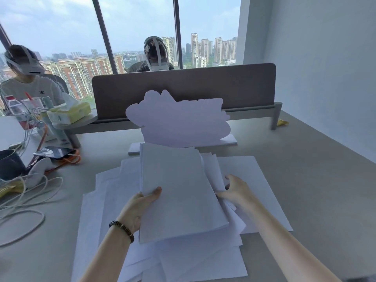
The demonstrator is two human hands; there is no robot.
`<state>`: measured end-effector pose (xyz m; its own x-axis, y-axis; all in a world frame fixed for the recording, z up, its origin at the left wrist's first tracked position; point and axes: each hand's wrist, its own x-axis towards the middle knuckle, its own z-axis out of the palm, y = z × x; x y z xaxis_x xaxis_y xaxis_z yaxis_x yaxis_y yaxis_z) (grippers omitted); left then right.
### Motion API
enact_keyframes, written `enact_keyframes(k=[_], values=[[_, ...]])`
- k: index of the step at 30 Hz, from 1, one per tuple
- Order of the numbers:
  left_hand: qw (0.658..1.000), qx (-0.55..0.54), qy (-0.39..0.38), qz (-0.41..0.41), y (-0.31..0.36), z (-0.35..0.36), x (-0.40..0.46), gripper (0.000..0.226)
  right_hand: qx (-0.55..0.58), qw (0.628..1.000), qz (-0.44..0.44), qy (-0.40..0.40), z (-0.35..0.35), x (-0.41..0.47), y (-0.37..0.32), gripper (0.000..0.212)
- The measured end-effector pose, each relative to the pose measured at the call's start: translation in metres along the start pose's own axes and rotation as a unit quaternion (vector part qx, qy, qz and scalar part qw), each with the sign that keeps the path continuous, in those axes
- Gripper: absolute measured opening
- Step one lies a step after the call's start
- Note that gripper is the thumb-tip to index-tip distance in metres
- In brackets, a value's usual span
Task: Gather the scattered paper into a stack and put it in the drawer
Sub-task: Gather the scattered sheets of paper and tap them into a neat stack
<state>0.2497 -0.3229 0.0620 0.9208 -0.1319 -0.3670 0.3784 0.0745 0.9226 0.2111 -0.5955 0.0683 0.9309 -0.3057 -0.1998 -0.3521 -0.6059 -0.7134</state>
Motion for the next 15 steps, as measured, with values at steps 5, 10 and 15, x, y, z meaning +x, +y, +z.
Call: enact_keyframes(k=[5,10,15], values=[[1.0,-0.004,-0.004,0.007,0.002,-0.001,-0.002,0.022,0.045,0.998,-0.033,-0.01,0.002,0.007,0.01,0.022],[1.0,-0.003,0.0,0.031,0.012,-0.017,-0.007,0.018,0.047,0.996,-0.024,0.068,-0.011,0.013,0.021,0.011],[0.999,0.014,0.023,0.043,0.019,-0.046,-0.005,0.022,0.011,0.993,0.015,0.115,-0.031,0.017,0.034,0.02]])
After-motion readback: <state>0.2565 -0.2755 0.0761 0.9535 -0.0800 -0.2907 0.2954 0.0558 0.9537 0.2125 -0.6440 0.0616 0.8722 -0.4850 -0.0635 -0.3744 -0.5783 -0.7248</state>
